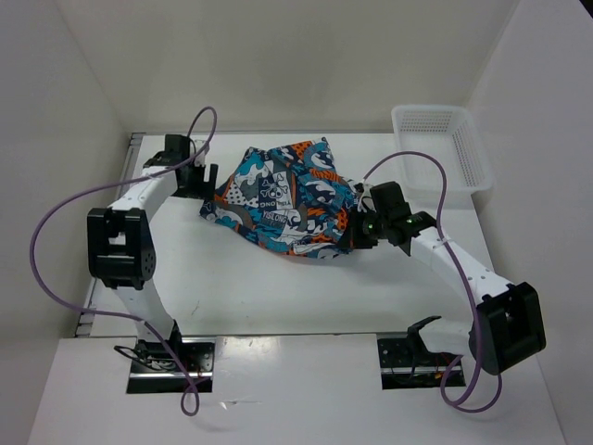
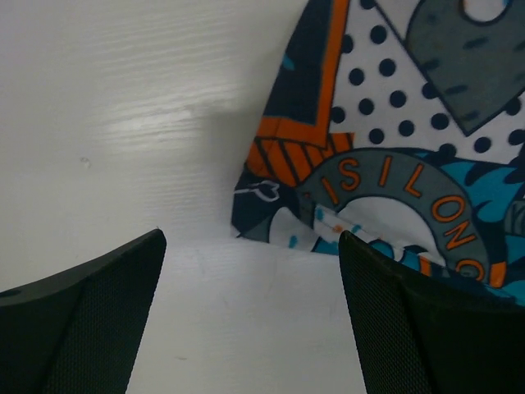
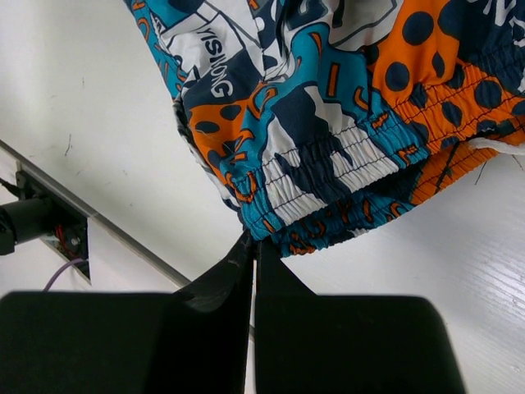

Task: Fold and stack the shorts
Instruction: Flatten the shorts out

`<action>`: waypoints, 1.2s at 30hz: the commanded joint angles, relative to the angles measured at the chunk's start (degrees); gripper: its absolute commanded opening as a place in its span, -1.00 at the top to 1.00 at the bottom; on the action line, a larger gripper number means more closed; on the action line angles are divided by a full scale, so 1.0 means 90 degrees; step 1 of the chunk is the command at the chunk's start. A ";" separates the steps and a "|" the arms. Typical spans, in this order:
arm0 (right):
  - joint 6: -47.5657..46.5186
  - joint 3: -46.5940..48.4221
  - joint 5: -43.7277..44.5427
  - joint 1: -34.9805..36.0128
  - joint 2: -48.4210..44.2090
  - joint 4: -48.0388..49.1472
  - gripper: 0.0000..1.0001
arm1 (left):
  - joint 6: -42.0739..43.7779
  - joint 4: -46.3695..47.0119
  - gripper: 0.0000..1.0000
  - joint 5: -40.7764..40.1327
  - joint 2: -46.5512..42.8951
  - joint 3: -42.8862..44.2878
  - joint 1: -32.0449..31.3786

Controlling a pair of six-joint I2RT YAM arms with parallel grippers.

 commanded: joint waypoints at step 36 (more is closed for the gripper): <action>-0.0349 0.8751 -0.0356 -0.1810 0.3172 -0.0403 1.00 | 0.0018 -0.0864 1.00 0.0946 -0.1572 0.4445 0.0919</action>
